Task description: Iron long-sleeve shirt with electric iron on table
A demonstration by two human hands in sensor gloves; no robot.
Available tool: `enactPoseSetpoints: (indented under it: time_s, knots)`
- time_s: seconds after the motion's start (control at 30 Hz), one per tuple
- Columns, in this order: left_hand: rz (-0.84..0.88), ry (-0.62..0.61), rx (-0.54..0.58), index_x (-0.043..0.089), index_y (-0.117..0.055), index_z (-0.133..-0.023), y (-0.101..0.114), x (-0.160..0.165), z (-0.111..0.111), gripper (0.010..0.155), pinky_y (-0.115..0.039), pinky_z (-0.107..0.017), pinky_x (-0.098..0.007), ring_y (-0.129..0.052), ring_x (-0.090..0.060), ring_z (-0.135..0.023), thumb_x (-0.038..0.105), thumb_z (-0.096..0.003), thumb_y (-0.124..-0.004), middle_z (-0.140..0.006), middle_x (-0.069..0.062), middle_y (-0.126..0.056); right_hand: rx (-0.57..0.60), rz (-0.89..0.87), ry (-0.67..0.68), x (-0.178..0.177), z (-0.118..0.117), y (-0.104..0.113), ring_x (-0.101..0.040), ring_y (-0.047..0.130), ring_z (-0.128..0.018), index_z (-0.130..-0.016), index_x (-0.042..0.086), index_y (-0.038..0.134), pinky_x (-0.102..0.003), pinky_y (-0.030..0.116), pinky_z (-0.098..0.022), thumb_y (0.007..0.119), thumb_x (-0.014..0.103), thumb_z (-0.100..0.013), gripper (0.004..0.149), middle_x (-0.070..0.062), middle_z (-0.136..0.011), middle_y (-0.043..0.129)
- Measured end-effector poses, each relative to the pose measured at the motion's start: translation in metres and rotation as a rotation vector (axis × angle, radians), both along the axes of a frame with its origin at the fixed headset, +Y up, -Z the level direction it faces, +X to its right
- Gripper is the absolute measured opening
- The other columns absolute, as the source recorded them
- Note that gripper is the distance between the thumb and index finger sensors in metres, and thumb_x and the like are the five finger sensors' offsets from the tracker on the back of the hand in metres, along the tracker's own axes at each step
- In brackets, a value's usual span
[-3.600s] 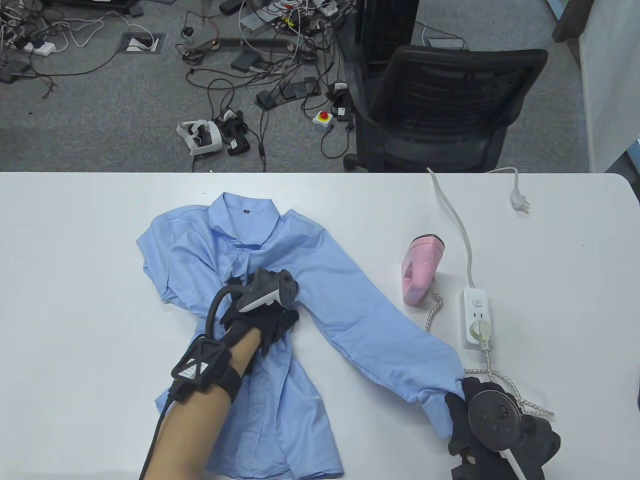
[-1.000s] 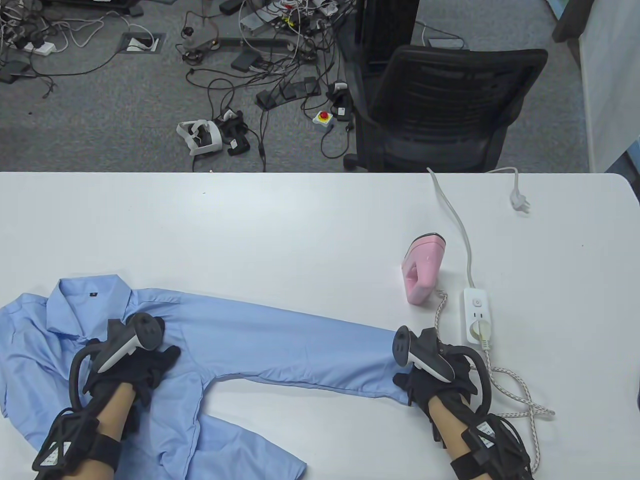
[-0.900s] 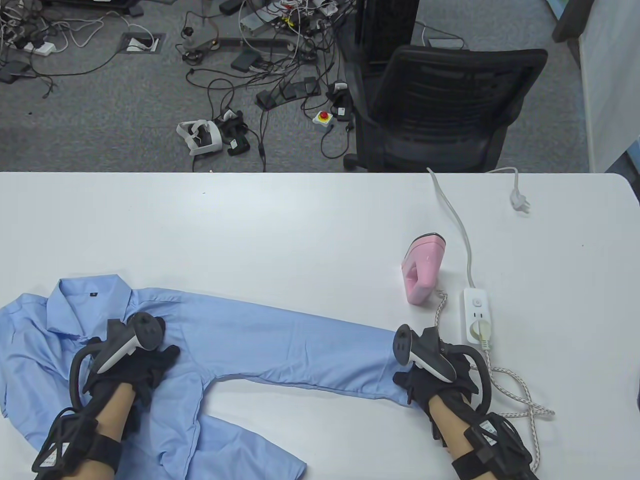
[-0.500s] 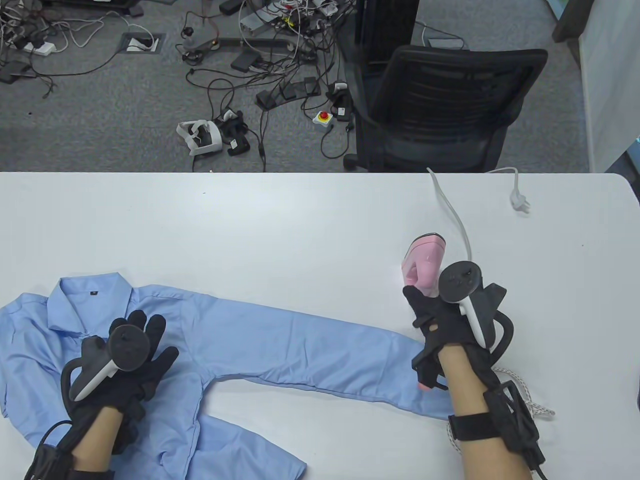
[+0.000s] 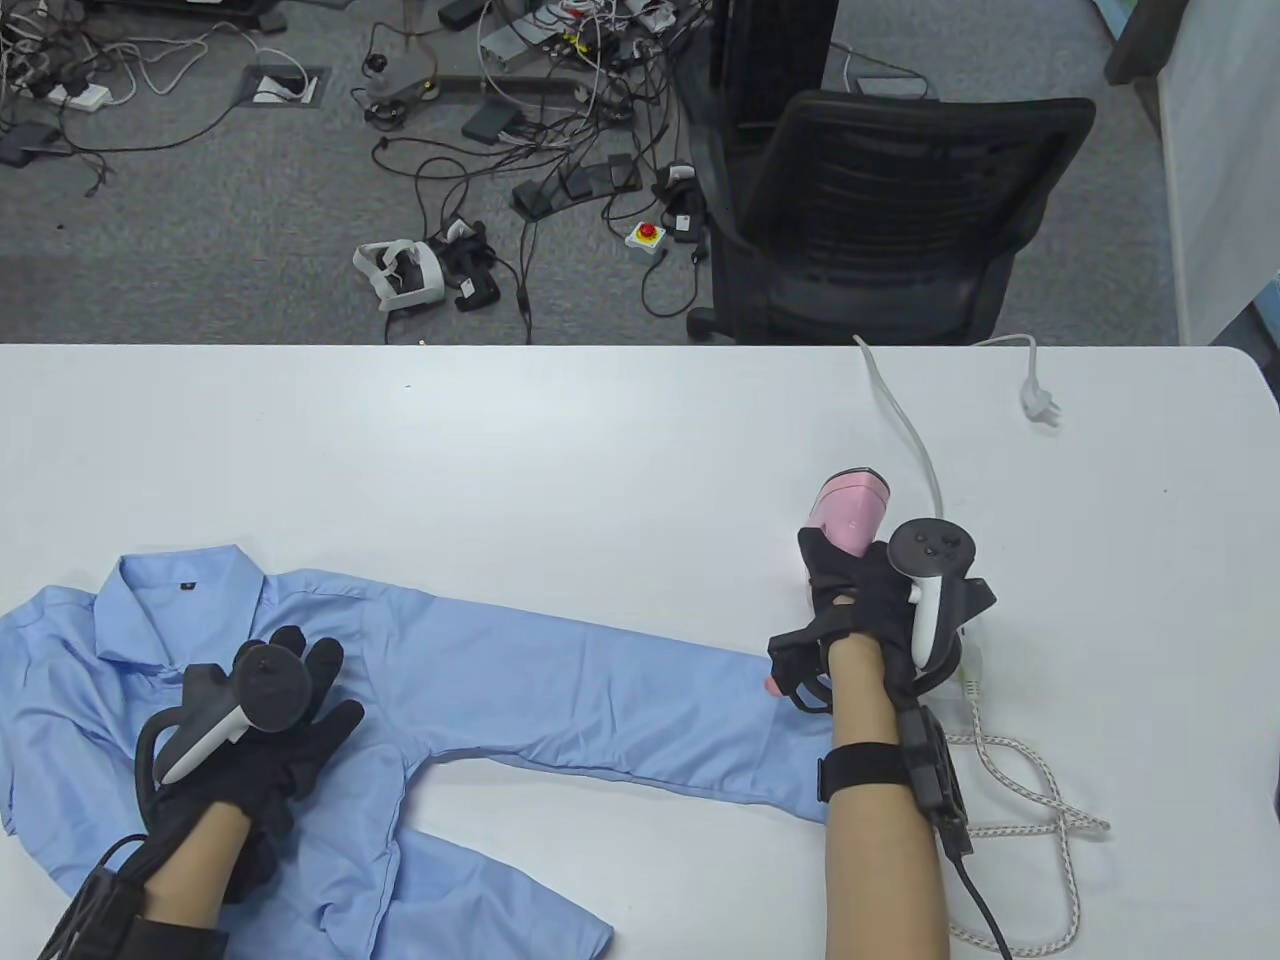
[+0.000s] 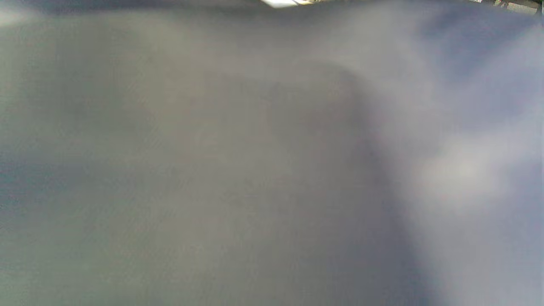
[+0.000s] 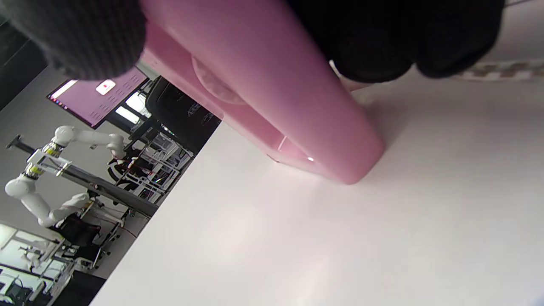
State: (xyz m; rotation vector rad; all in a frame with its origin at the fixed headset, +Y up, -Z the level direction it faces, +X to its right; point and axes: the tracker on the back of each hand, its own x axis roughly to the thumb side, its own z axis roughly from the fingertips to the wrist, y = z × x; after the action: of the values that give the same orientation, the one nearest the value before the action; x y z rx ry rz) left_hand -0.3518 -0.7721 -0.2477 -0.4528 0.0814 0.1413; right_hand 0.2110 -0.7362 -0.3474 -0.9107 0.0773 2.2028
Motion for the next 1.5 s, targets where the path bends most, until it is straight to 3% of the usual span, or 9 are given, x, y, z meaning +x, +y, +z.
enactPoseSetpoints:
  time_s: [0.37, 0.5, 0.67, 0.83, 1.0, 1.13, 1.23, 1.33, 1.5]
  knots:
    - [0.021, -0.022, -0.089, 0.044, -0.023, -0.108, -0.011, 0.004, 0.000, 0.069, -0.008, -0.071, -0.066, -0.007, -0.029, -0.110, 0.070, -0.0500, -0.051, -0.120, 0.005, -0.004, -0.046, -0.114, 0.063, 0.004, -0.005, -0.009, -0.038, 0.080, -0.076, -0.080, 0.028, 0.071, -0.052, 0.073, -0.053, 0.079, 0.065, -0.032, 0.061, -0.002, -0.087, 0.073]
    - [0.015, -0.019, -0.096, 0.044, -0.023, -0.108, -0.010, 0.005, -0.001, 0.069, -0.007, -0.071, -0.065, -0.007, -0.029, -0.110, 0.070, -0.0501, -0.051, -0.120, 0.005, -0.004, 0.163, -0.119, 0.034, 0.006, -0.001, -0.007, -0.035, 0.079, -0.077, -0.069, 0.029, 0.081, -0.050, 0.071, -0.056, 0.087, 0.056, -0.029, 0.049, 0.004, -0.079, 0.083]
    - [0.027, -0.014, -0.072, 0.044, -0.024, -0.108, -0.007, 0.004, -0.001, 0.070, -0.007, -0.071, -0.065, -0.007, -0.029, -0.110, 0.070, -0.0501, -0.052, -0.120, 0.004, -0.004, 0.336, -0.107, 0.140, -0.002, -0.002, 0.038, -0.028, 0.091, -0.060, -0.061, 0.024, 0.081, -0.043, 0.074, -0.051, 0.086, 0.052, -0.030, 0.042, 0.000, -0.057, 0.090]
    - [0.012, -0.012, -0.094, 0.043, -0.024, -0.108, -0.011, 0.004, -0.001, 0.069, -0.007, -0.071, -0.065, -0.007, -0.029, -0.110, 0.070, -0.0502, -0.052, -0.120, 0.004, -0.004, 0.472, -0.192, 0.402, -0.037, 0.000, 0.096, -0.017, 0.101, -0.043, -0.067, 0.018, 0.076, -0.036, 0.087, -0.038, 0.083, 0.051, -0.033, 0.048, 0.002, -0.054, 0.087]
    - [-0.002, -0.013, -0.107, 0.044, -0.024, -0.108, -0.012, 0.005, -0.001, 0.070, -0.007, -0.071, -0.065, -0.007, -0.029, -0.110, 0.070, -0.0501, -0.052, -0.120, 0.004, -0.005, 0.322, -0.358, 0.649, -0.103, 0.008, 0.132, -0.011, 0.102, -0.039, -0.076, 0.014, 0.070, -0.032, 0.090, -0.035, 0.078, 0.054, -0.038, 0.056, 0.001, -0.061, 0.083]
    - [-0.014, -0.022, -0.124, 0.043, -0.025, -0.108, -0.014, 0.006, -0.001, 0.071, -0.007, -0.071, -0.066, -0.008, -0.029, -0.111, 0.071, -0.0498, -0.053, -0.121, 0.003, -0.007, 0.186, -0.269, 0.653, -0.160, 0.019, 0.155, -0.011, 0.103, -0.035, -0.075, 0.013, 0.072, -0.032, 0.091, -0.032, 0.078, 0.054, -0.037, 0.056, 0.000, -0.057, 0.085]
    - [-0.024, -0.024, -0.149, 0.043, -0.022, -0.108, -0.017, 0.007, -0.001, 0.072, -0.006, -0.071, -0.066, -0.007, -0.029, -0.110, 0.071, -0.0496, -0.053, -0.121, 0.004, -0.006, 0.120, -0.267, 0.773, -0.200, 0.022, 0.164, -0.011, 0.103, -0.037, -0.075, 0.013, 0.072, -0.032, 0.091, -0.033, 0.078, 0.054, -0.037, 0.056, 0.000, -0.058, 0.084]
    - [-0.035, -0.023, -0.152, 0.043, -0.021, -0.108, -0.018, 0.008, -0.002, 0.072, -0.006, -0.071, -0.066, -0.006, -0.028, -0.110, 0.071, -0.0497, -0.054, -0.120, 0.004, -0.005, 0.032, -0.428, 0.814, -0.239, 0.025, 0.152, -0.014, 0.101, -0.041, -0.078, 0.012, 0.069, -0.034, 0.089, -0.036, 0.077, 0.052, -0.038, 0.057, -0.001, -0.061, 0.082]
    - [-0.048, -0.025, -0.156, 0.043, -0.019, -0.107, -0.018, 0.009, -0.001, 0.073, -0.007, -0.071, -0.066, -0.005, -0.029, -0.110, 0.071, -0.0498, -0.054, -0.120, 0.004, -0.004, -0.191, -0.671, 0.882, -0.295, 0.020, 0.097, -0.017, 0.098, -0.050, -0.083, 0.009, 0.062, -0.037, 0.086, -0.043, 0.074, 0.049, -0.041, 0.059, -0.004, -0.068, 0.077]
